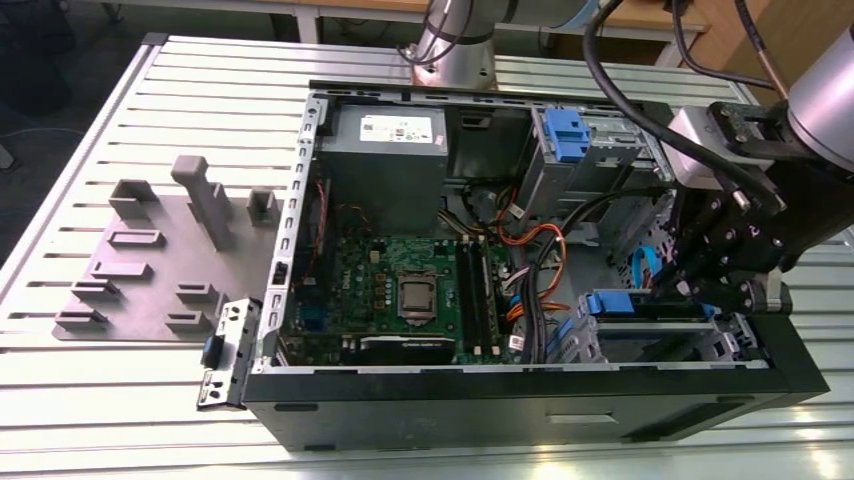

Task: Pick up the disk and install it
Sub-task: 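Insert the first disk wire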

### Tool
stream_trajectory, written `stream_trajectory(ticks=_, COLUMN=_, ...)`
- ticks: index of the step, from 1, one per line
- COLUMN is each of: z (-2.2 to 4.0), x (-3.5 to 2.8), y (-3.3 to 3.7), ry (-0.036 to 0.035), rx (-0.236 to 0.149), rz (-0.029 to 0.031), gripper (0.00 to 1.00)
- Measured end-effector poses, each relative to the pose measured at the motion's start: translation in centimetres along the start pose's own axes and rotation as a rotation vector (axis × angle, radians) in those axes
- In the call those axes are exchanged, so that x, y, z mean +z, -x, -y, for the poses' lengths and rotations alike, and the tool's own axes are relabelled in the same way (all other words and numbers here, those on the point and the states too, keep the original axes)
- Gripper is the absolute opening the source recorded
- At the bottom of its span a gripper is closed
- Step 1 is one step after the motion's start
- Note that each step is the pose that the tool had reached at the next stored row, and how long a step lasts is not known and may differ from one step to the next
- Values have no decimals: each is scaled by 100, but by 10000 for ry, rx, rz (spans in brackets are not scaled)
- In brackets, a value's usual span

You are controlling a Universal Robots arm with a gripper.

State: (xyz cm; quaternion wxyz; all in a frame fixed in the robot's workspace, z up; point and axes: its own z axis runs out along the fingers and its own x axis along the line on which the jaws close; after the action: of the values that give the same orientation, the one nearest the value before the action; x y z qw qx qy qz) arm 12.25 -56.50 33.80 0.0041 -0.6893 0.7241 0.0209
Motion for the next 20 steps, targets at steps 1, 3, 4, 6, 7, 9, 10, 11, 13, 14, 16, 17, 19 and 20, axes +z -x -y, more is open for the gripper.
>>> stream_trajectory(ticks=1, z=1, x=7, y=0, ry=0, rx=-1, rz=5, gripper=16)
stream_trajectory(ticks=3, z=1, x=14, y=0, ry=0, rx=-1, rz=1, gripper=16)
stream_trajectory(ticks=4, z=1, x=14, y=0, ry=0, rx=-1, rz=1, gripper=16)
stream_trajectory(ticks=6, z=1, x=14, y=0, ry=0, rx=-1, rz=0, gripper=16)
stream_trajectory(ticks=7, z=1, x=19, y=0, ry=0, rx=-1, rz=2, gripper=16)
stream_trajectory(ticks=9, z=1, x=28, y=-1, ry=0, rx=-1, rz=2, gripper=16)
stream_trajectory(ticks=10, z=1, x=30, y=-1, ry=0, rx=-1, rz=0, gripper=16)
stream_trajectory(ticks=11, z=1, x=30, y=-1, ry=0, rx=-1, rz=0, gripper=16)
stream_trajectory(ticks=13, z=2, x=33, y=-1, ry=-1, rx=-1, rz=1, gripper=16)
stream_trajectory(ticks=14, z=2, x=42, y=-1, ry=0, rx=-1, rz=6, gripper=16)
stream_trajectory(ticks=16, z=2, x=48, y=-2, ry=0, rx=-1, rz=1, gripper=16)
stream_trajectory(ticks=17, z=2, x=48, y=-2, ry=0, rx=-1, rz=1, gripper=16)
stream_trajectory(ticks=19, z=2, x=48, y=-2, ry=-1, rx=-1, rz=-2, gripper=16)
stream_trajectory(ticks=20, z=2, x=55, y=-1, ry=0, rx=-1, rz=2, gripper=16)
